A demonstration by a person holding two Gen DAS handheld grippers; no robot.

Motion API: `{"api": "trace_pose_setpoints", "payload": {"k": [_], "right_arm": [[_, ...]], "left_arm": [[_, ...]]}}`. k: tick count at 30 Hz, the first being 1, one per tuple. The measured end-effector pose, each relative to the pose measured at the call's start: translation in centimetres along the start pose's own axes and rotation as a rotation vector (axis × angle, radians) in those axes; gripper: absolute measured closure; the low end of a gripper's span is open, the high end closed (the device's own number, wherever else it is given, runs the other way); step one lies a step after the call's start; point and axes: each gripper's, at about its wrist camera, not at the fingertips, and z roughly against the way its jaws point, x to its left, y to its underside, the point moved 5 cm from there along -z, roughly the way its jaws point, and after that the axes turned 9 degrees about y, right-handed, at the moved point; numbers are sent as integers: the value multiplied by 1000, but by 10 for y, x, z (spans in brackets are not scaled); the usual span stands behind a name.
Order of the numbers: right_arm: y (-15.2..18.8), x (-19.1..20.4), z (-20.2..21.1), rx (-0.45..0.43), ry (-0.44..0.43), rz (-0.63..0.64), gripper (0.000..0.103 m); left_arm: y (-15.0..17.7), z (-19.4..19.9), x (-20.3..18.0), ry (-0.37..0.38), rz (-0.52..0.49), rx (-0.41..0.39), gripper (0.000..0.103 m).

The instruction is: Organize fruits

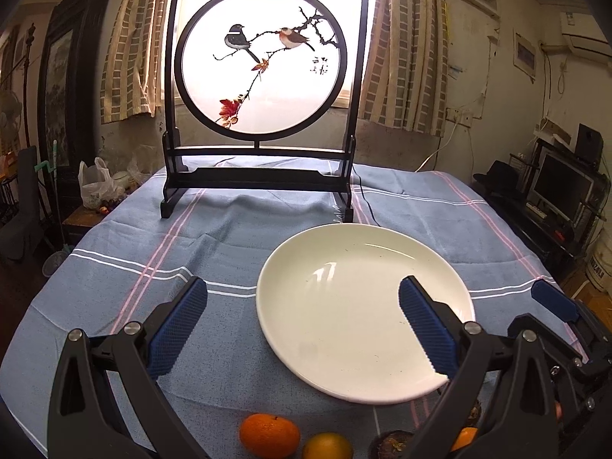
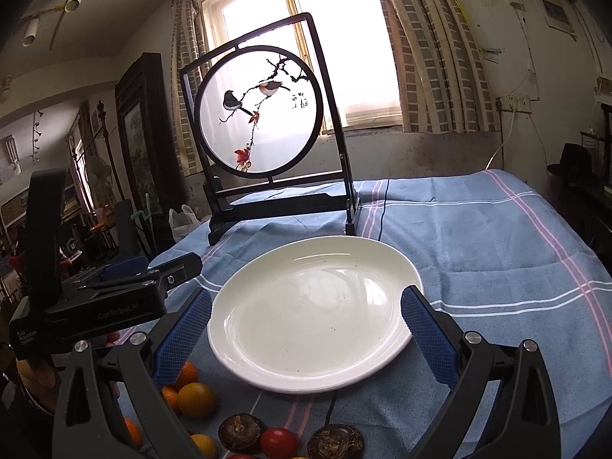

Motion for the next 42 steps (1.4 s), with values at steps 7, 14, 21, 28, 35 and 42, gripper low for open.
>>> {"api": "trace_pose_setpoints", "payload": {"k": [7, 14, 21, 28, 35, 42], "right_arm": [[5, 3, -4, 46, 20, 39, 4], [6, -3, -7, 85, 2, -13, 4], [7, -1, -10, 95, -5, -6, 4], [9, 1, -10, 101, -7, 5, 4], [9, 3, -11, 104, -7, 16, 4], [11, 4, -12, 106, -4, 24, 4]], "left_arm": [[1, 2, -6, -61, -52, -15, 5], [0, 6, -4, -85, -52, -28, 5], [0, 6, -5, -83, -68, -27, 5], [0, 7, -6, -93, -75, -29, 5], [1, 7, -5, -96, -77, -26, 5], [0, 6, -4, -97, -78, -24, 5]]}}
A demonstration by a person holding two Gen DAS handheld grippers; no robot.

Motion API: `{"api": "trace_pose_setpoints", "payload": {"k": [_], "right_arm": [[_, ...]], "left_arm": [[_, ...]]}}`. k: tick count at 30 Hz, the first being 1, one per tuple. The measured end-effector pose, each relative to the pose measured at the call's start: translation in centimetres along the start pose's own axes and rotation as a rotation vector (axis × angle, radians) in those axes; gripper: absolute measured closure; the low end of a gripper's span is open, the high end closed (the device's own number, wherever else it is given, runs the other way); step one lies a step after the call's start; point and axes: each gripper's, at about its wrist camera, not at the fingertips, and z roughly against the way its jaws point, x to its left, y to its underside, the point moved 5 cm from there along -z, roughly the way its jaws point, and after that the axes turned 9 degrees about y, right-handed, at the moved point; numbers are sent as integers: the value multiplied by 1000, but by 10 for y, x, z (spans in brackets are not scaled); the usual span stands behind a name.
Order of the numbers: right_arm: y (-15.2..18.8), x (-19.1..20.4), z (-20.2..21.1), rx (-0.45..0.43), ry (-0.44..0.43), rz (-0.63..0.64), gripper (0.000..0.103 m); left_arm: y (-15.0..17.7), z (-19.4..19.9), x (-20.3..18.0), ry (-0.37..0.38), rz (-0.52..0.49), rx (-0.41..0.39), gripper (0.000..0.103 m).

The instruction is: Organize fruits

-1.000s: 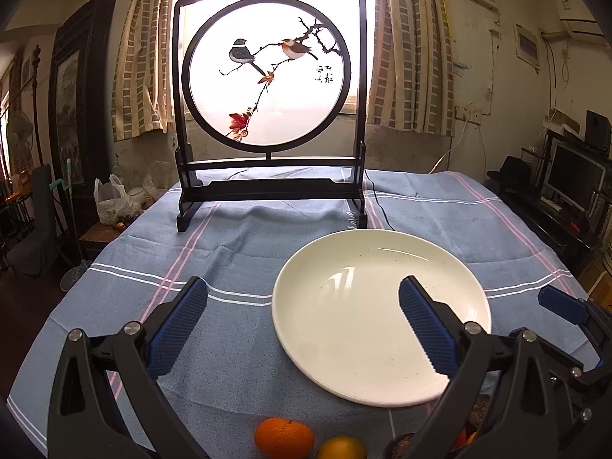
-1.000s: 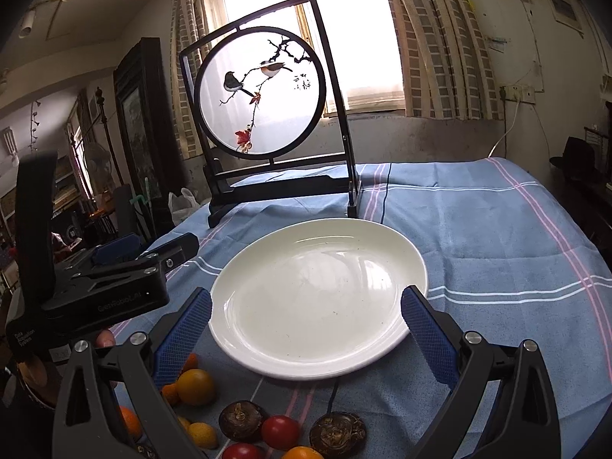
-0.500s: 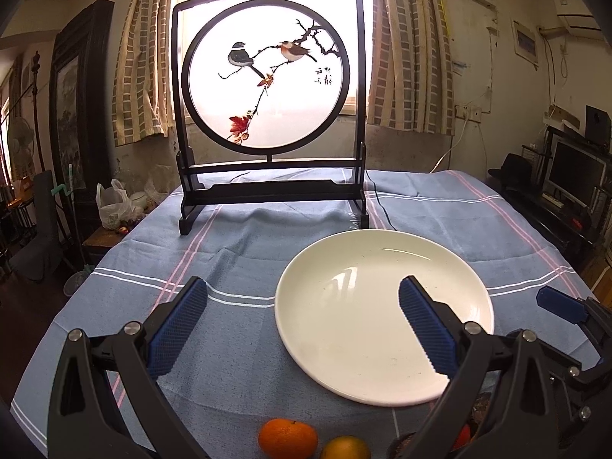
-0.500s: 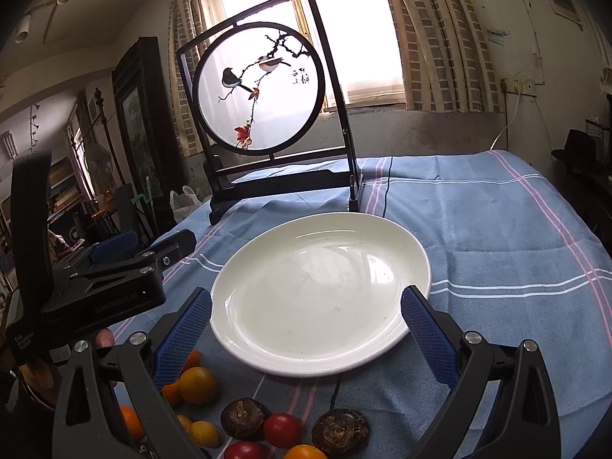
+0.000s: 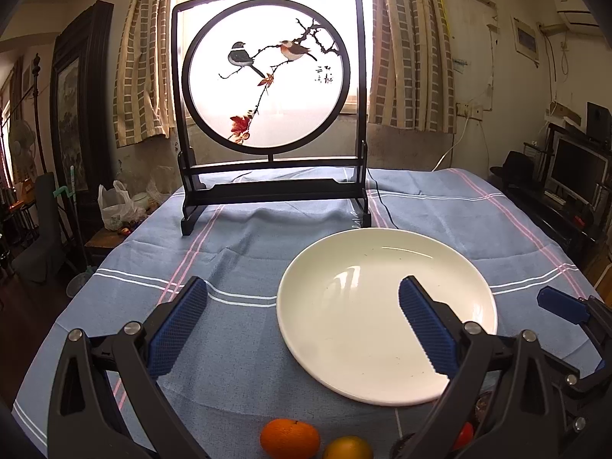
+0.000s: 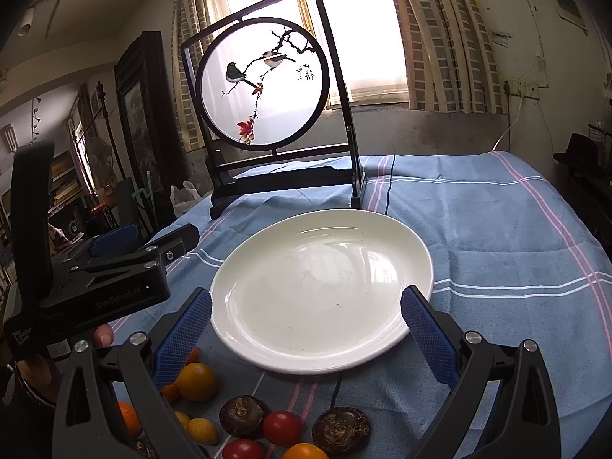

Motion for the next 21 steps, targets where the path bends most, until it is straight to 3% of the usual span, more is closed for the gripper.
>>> {"api": "trace_pose_setpoints", "payload": {"k": [15, 21], "right_arm": [[-6, -1, 17, 1, -2, 9, 4], [17, 2, 58, 134, -88, 100, 4]], "left_arm": [[3, 10, 4, 9, -1, 8, 5], [27, 46, 20, 44, -75, 54, 5]]}}
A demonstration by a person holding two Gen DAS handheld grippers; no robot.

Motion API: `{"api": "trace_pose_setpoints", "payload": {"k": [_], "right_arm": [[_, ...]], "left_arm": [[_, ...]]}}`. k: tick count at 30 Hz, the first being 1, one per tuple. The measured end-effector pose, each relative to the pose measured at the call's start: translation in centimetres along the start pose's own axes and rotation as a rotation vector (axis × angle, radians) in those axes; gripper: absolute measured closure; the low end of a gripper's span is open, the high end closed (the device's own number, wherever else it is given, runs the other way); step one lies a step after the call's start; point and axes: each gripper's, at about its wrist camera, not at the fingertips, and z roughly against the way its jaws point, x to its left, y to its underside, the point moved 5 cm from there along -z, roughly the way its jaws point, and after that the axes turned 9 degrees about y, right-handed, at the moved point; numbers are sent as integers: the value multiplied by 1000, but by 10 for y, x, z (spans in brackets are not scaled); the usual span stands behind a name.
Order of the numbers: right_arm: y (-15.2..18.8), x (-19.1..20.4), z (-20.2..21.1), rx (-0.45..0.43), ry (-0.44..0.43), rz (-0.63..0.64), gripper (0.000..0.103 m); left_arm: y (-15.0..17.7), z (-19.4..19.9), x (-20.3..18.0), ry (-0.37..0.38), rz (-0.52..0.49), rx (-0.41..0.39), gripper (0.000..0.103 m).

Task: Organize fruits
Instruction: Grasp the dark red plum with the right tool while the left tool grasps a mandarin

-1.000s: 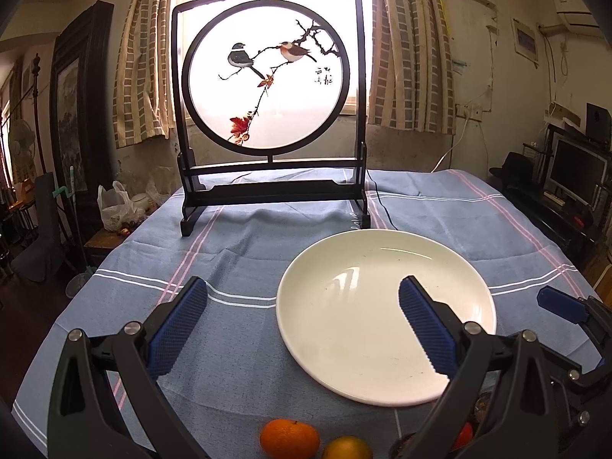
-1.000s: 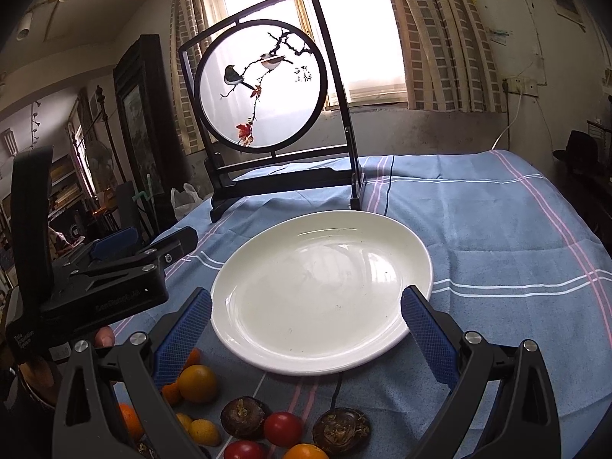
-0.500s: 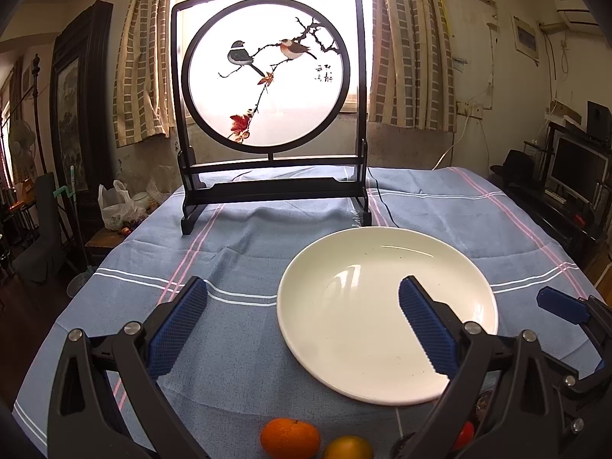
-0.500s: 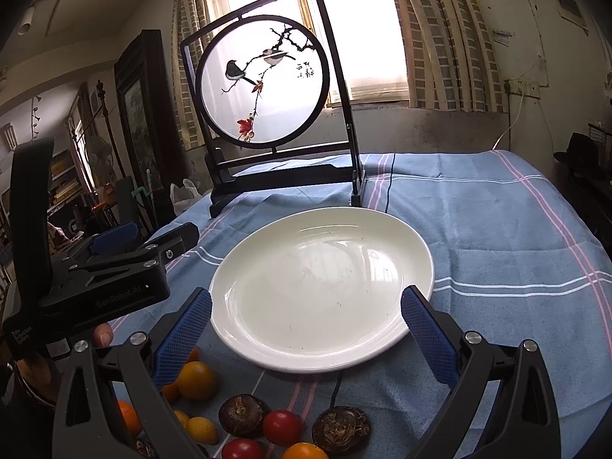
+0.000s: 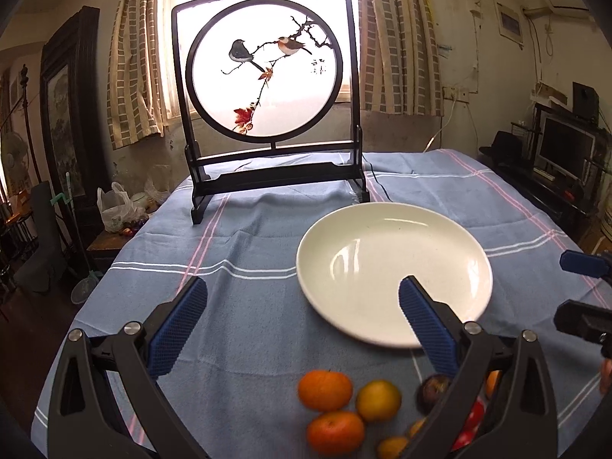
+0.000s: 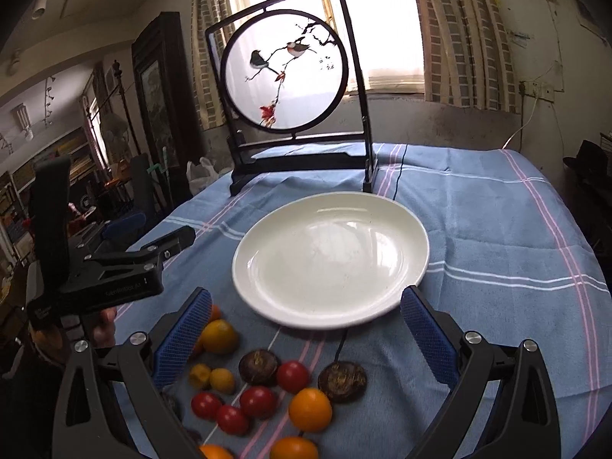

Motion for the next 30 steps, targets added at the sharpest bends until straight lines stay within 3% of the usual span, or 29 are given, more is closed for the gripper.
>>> {"api": "trace_pose_setpoints", "payload": {"k": [7, 11, 13, 18, 21, 30], "right_arm": [[71, 21, 37, 173, -52, 169, 4], [103, 40, 43, 243, -108, 232, 5], [117, 49, 40, 282, -121, 280, 17], [136, 58, 26, 357, -114, 330, 34], [139, 56, 18, 391, -88, 349, 65], [135, 50, 32, 361, -88, 338, 67]], "left_arm": [[52, 56, 10, 97, -144, 100, 5], [88, 79, -3, 199, -204, 158, 5], [103, 85, -9, 228, -225, 187, 5], [131, 86, -12, 247, -254, 246, 5], [135, 74, -9, 255, -237, 292, 5], [141, 39, -4, 264, -239, 370, 5]]}}
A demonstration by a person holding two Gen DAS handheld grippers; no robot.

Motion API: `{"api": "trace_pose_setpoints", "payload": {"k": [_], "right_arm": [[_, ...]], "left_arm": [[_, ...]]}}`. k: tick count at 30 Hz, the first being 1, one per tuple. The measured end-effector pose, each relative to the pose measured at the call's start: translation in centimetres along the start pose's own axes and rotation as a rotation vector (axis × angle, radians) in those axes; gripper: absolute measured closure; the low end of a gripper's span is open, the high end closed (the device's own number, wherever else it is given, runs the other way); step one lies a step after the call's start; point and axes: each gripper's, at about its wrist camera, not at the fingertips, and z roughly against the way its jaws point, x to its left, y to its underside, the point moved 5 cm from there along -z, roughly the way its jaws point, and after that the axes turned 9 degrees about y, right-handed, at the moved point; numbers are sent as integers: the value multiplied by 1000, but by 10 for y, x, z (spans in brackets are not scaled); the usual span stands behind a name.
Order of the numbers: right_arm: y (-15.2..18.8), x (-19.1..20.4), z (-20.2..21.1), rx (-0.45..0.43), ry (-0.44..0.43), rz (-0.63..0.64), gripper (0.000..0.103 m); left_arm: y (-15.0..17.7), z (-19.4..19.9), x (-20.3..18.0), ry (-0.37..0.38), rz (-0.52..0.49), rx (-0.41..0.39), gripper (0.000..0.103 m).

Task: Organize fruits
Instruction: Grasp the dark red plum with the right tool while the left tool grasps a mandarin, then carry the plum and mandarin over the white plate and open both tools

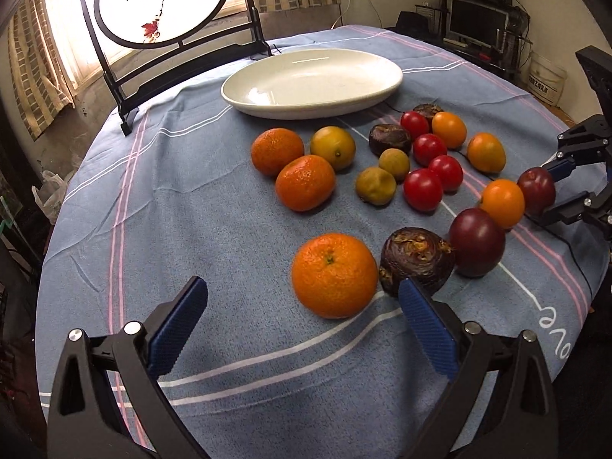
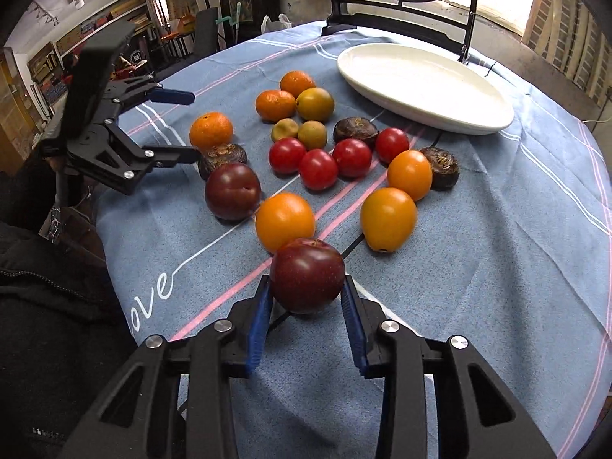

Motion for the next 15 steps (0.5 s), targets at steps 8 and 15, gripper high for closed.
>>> {"api": "trace_pose_setpoints", "payload": {"k": [8, 15], "right_arm": [[-8, -8, -2, -14, -11, -24, 67], [-13, -14, -3, -25, -3, -46, 67]], "left_arm": [[-2, -8, 8, 91, 44, 15, 23], [-13, -26, 1, 206, 107, 50, 58]]}}
